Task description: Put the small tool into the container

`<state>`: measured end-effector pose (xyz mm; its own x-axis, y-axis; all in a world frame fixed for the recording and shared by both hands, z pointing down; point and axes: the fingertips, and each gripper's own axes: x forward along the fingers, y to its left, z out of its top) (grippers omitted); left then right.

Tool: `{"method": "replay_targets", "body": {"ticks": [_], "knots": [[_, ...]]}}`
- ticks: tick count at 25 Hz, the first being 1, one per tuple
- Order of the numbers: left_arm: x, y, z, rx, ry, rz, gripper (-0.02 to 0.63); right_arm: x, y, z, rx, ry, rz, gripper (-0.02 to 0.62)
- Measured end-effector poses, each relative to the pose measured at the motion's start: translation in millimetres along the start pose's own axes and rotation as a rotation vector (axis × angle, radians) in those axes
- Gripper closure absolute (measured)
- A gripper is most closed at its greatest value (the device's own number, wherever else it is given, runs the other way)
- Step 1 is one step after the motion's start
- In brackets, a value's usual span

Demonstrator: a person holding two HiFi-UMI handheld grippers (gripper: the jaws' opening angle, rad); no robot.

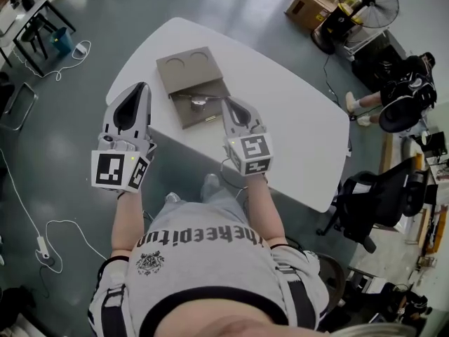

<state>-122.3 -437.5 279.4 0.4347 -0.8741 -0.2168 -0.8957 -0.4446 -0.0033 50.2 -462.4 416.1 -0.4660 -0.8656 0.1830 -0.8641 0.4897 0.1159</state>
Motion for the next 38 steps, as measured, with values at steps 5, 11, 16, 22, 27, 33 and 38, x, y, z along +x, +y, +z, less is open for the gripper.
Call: {"method": "replay_targets", "body": {"ticks": [5, 11, 16, 22, 27, 33, 38], "knots": [[-1, -7, 6, 0.000, -0.008, -0.020, 0.597, -19, -3, 29, 0.022, -0.076, -0.021, 0.600], [-5, -16, 8, -0.012, -0.020, -0.025, 0.597, -43, -6, 52, 0.022, -0.142, -0.046, 0.600], [-5, -20, 10, -0.020, -0.024, -0.023, 0.597, -59, -11, 70, 0.028, -0.192, -0.063, 0.600], [-3, -25, 12, -0.026, -0.030, -0.012, 0.597, -75, -20, 83, 0.044, -0.239, -0.088, 0.600], [-3, -28, 12, -0.024, -0.030, 0.001, 0.597, -82, -29, 87, 0.042, -0.263, -0.105, 0.600], [-4, -31, 13, -0.014, -0.039, 0.012, 0.597, -85, -34, 86, 0.048, -0.275, -0.108, 0.600], [-3, -31, 15, -0.014, -0.043, 0.025, 0.597, -85, -37, 88, 0.053, -0.282, -0.104, 0.600]]}}
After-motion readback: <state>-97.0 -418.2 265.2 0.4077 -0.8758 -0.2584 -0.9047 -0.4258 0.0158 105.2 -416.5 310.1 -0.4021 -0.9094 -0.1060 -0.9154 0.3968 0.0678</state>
